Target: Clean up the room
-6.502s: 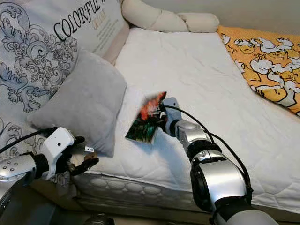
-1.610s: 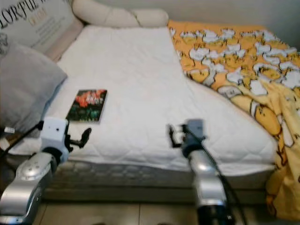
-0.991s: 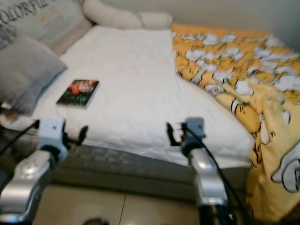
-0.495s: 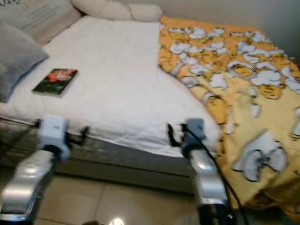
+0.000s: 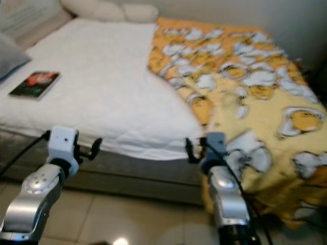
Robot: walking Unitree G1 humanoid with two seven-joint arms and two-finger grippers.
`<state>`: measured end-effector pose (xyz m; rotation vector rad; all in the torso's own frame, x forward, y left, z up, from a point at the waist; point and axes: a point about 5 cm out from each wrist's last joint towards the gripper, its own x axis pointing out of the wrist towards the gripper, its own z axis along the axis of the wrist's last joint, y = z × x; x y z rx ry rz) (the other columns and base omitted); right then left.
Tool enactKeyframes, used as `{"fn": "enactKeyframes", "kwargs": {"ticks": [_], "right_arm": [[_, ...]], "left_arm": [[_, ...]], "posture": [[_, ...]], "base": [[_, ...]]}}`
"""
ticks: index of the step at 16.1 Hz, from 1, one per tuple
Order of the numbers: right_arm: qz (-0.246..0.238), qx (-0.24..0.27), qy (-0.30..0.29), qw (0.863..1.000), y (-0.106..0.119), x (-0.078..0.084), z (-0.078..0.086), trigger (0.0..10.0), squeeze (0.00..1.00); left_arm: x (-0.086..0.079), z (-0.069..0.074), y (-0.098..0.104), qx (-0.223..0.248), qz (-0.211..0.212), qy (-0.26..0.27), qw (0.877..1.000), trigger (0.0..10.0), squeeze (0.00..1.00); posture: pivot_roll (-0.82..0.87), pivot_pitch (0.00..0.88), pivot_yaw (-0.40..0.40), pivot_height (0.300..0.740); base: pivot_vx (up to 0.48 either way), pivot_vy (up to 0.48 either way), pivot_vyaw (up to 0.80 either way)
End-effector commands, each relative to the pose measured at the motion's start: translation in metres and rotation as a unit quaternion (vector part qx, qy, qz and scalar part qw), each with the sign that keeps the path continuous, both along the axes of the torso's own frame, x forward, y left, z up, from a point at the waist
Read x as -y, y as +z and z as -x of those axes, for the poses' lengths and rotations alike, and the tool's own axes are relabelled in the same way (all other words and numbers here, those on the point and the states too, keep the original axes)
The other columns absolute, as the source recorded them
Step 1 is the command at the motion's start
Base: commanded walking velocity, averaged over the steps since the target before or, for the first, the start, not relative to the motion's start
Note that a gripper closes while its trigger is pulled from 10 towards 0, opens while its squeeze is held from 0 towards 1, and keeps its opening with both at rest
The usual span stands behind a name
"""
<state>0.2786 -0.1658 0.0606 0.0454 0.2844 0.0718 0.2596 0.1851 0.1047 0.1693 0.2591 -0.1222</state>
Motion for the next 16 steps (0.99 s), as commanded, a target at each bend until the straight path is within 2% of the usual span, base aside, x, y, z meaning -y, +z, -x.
{"fn": "enactKeyframes", "kwargs": {"ticks": [1, 6, 9, 16], "right_arm": [[0.000, 0.010, 0.004, 1.000, 0.0045, -0.0052, -0.0037, 10.0, 0.00], [-0.011, 0.007, 0.016, 1.000, 0.0057, -0.0103, -0.0045, 10.0, 0.00], [-0.010, 0.008, 0.013, 1.000, 0.0067, -0.0093, -0.0061, 10.0, 0.00], [0.000, 0.014, 0.020, 1.000, 0.0084, -0.0111, -0.0072, 10.0, 0.00]], "left_arm": [[-0.0018, -0.0016, 0.0042, 0.015, 0.005, 0.005, 1.000, 10.0, 0.00], [-0.0040, -0.0026, 0.0049, 0.017, 0.012, 0.009, 1.000, 10.0, 0.00], [-0.0053, -0.0032, 0.0053, 0.018, 0.016, 0.011, 1.000, 10.0, 0.00], [-0.0073, -0.0045, 0.0058, 0.016, 0.015, 0.017, 1.000, 10.0, 0.00]], "posture": [[-0.01, 0.000, -0.009, 0.740], [-0.02, 0.000, -0.003, 0.740], [-0.02, 0.000, -0.003, 0.740], [-0.02, 0.000, -0.004, 0.740]], "base": [[0.000, 0.000, 0.00], [0.000, 0.000, -0.11], [0.279, 0.000, -0.73], [0.312, 0.000, 0.00]]}}
